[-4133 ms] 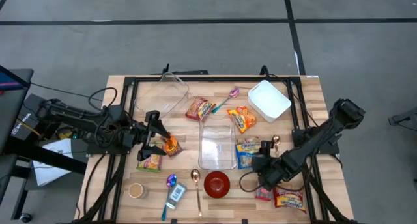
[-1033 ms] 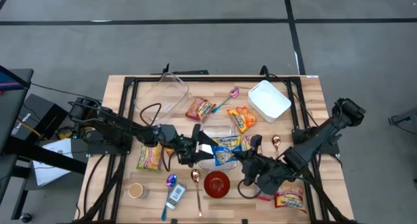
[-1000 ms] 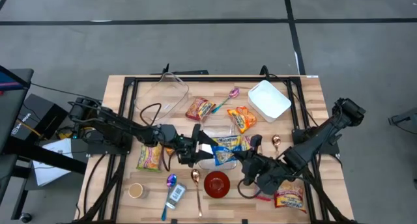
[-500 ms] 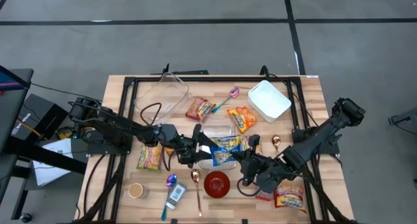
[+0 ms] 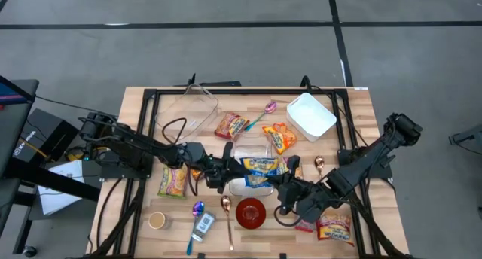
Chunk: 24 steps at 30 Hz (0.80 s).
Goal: Pick & Place Food Item
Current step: Put the blue noodle pack into the top transparent bin
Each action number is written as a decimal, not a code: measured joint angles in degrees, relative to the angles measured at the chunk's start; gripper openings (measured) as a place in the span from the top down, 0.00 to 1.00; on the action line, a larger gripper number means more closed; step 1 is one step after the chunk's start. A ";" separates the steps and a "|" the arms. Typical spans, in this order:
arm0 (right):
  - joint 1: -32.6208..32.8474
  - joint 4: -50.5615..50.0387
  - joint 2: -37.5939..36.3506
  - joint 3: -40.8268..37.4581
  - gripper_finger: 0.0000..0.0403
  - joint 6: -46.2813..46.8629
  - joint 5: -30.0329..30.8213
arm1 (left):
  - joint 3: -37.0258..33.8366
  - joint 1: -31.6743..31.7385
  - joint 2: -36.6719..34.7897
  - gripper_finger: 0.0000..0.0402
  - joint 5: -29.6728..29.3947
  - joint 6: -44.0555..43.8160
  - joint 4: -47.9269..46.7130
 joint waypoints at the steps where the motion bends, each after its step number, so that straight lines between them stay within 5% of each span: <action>1: 0.00 -0.05 0.00 0.00 1.00 0.02 0.00 | 0.38 0.00 0.00 0.97 -0.11 -0.43 -0.04; 11: 3.00 0.15 -0.34 -0.07 0.94 -3.89 2.66 | 1.30 0.24 -0.34 1.00 -5.27 -0.47 -3.03; 24: 9.17 -0.88 -5.82 -0.07 0.41 1.21 9.43 | 1.19 1.51 -7.39 1.00 -21.24 0.92 -16.10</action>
